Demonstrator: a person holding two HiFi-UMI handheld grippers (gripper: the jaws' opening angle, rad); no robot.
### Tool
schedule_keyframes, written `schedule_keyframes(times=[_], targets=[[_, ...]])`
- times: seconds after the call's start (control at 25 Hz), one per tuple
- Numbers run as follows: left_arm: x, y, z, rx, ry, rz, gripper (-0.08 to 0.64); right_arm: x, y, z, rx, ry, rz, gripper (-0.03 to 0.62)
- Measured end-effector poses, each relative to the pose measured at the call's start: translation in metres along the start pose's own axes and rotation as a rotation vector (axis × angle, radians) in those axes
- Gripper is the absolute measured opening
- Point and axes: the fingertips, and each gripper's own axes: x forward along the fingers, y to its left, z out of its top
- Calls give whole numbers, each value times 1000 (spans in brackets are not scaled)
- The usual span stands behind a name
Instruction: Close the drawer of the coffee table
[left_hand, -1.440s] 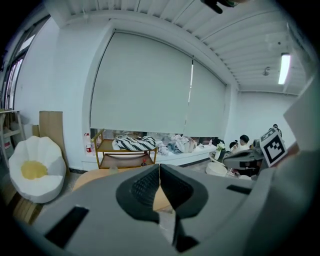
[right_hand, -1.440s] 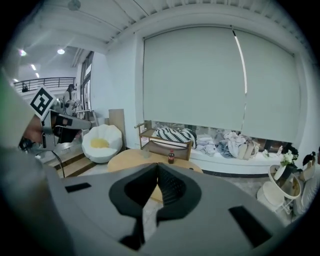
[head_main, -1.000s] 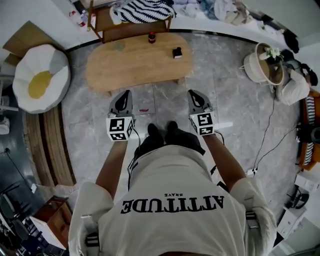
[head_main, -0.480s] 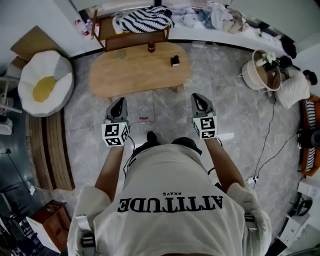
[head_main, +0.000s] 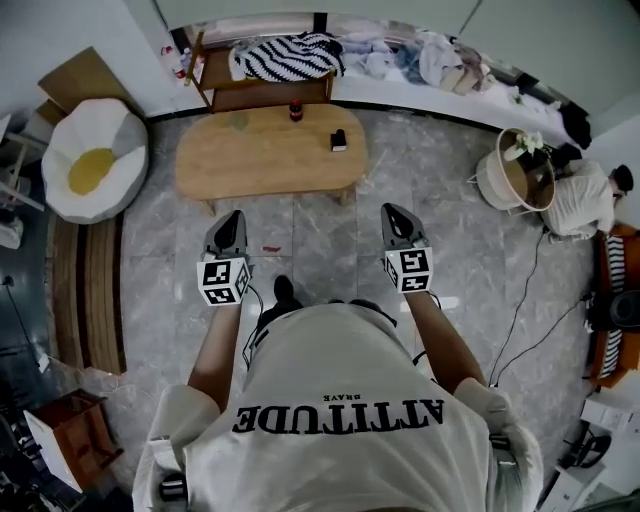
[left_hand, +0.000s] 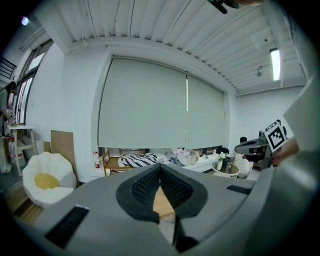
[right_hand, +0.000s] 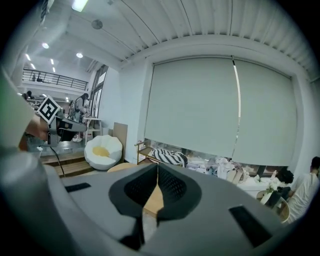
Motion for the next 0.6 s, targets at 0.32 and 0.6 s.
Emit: schedule_keyframes(times=[0.32,0.6], targets=[[-29,-49,-1,-30,-18,75,21,-45,-38,-15,19,-30,50,20],[-52,-72,-1,-27,-19,91,21,-66,-53,-28,-2,-25,70,20]])
